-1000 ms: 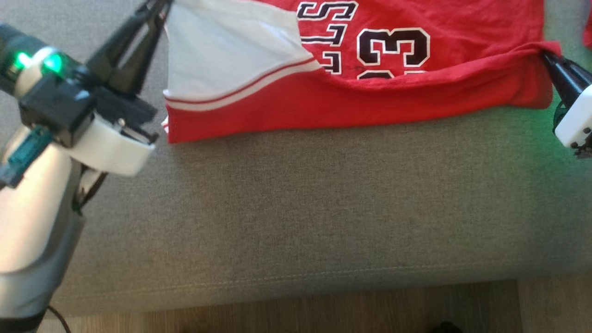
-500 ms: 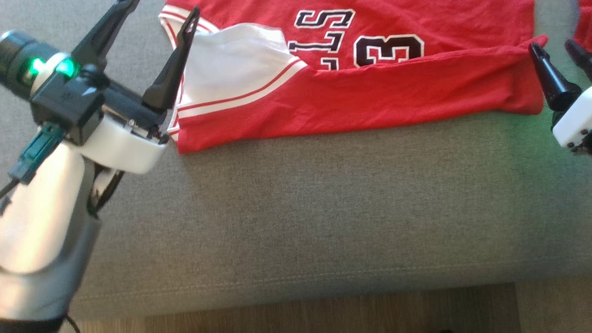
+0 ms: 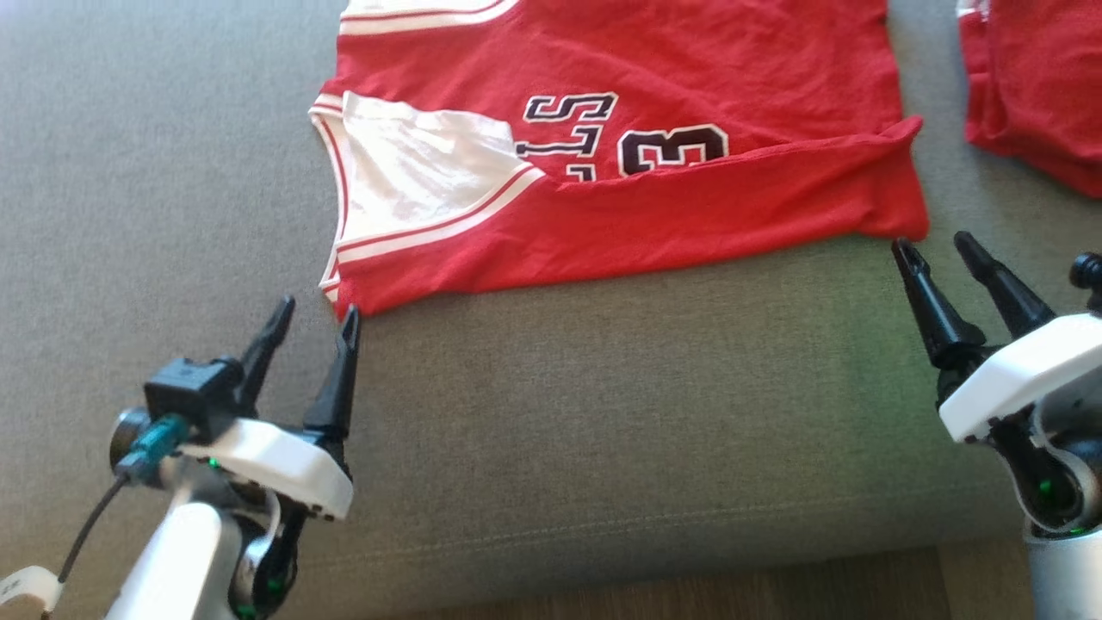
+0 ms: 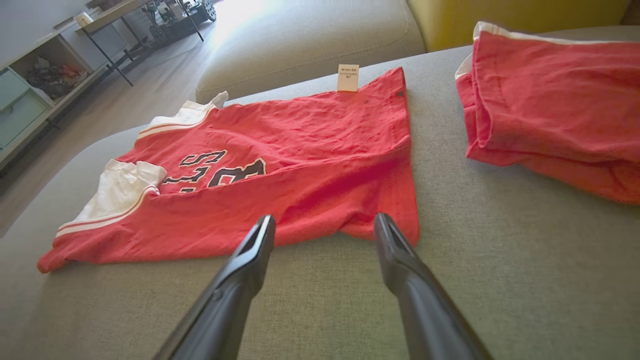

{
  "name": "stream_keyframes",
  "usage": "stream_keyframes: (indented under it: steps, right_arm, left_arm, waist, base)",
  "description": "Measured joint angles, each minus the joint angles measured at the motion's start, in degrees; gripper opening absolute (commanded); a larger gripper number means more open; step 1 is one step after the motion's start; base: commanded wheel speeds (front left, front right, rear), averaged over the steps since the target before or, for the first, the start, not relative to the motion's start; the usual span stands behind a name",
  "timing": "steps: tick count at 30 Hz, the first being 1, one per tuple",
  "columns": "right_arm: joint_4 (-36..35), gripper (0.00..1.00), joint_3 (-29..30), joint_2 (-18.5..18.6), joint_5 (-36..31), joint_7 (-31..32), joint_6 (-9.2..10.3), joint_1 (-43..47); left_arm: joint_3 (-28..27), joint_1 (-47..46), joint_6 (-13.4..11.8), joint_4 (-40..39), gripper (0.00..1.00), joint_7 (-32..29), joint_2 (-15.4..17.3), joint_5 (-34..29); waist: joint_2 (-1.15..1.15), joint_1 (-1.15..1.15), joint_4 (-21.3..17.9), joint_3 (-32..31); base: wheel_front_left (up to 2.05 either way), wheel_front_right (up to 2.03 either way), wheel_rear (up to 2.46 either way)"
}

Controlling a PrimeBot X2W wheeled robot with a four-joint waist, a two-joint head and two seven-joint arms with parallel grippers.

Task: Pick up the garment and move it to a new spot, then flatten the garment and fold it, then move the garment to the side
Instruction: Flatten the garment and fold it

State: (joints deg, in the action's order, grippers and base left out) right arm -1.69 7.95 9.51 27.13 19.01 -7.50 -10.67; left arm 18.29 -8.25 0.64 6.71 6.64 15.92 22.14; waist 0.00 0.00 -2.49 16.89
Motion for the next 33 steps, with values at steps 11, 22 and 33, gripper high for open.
stream_keyframes:
  steps: [11,22,33]
  right_arm:
    - [-0.62,1.0,-0.78,-1.41,0.18,-1.05,0.0,0.98]
    - [0.8,1.0,-0.64,-1.65,-1.05,-1.74,0.0,-1.18]
    - [7.36,1.0,3.35,-2.64,-9.85,-3.43,0.0,-6.81]
  left_arm:
    - [-0.48,-1.64,-0.55,4.87,1.0,-5.87,-2.32,5.46]
    - [-1.22,-7.47,-0.86,12.18,1.0,-7.66,-3.36,7.26]
    - [-1.45,-10.09,-1.53,14.08,0.0,-8.35,-3.57,7.28]
  waist:
    - [0.0,0.0,-1.16,0.08]
    - [0.0,0.0,-1.96,2.53]
    - [0.0,0.0,-1.24,3.59]
  base:
    - [0.0,0.0,0.0]
    - [0.0,0.0,0.0]
    - [0.0,0.0,0.0]
